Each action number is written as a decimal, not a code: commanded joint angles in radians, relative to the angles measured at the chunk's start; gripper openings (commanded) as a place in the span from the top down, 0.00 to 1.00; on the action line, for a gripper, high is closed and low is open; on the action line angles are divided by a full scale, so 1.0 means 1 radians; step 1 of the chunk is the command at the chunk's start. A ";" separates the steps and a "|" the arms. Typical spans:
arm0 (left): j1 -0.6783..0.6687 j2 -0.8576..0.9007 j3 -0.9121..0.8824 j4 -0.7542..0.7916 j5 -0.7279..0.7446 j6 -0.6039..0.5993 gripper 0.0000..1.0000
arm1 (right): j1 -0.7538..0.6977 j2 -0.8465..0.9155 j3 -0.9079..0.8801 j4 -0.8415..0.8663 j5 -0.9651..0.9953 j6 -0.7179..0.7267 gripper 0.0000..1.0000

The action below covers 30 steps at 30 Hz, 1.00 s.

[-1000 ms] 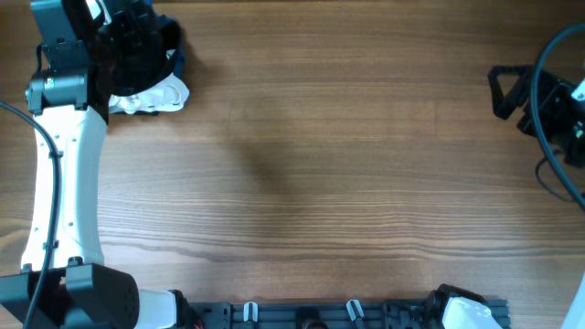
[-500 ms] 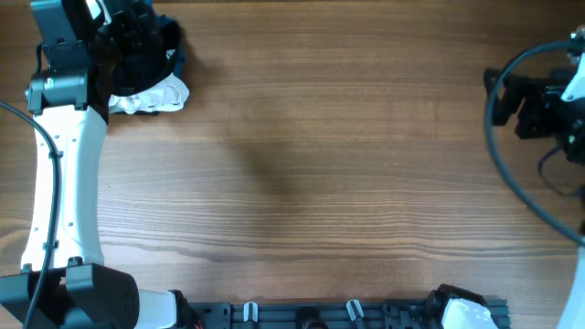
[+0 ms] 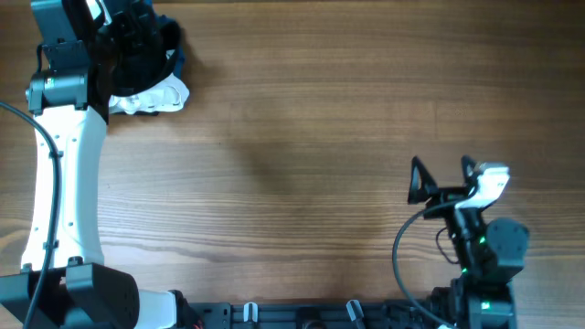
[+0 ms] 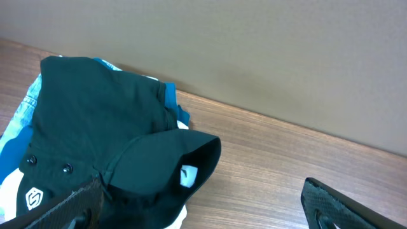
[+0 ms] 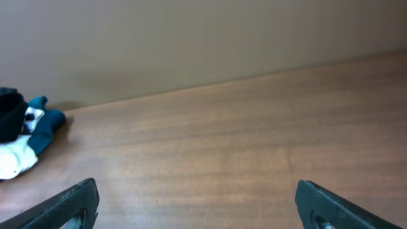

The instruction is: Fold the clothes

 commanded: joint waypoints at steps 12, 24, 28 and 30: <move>0.006 0.005 0.000 0.003 0.012 -0.010 0.00 | 0.034 -0.285 -0.163 0.018 0.111 0.033 0.00; 0.006 0.005 0.000 0.003 0.012 -0.010 0.00 | 0.034 -0.280 -0.163 0.017 0.111 0.033 0.00; 0.006 0.005 0.000 0.003 0.012 -0.010 0.00 | 0.034 -0.280 -0.163 0.017 0.111 0.033 0.00; 0.006 0.005 0.000 0.003 0.012 -0.010 0.00 | 0.034 -0.280 -0.163 0.017 0.111 0.033 0.00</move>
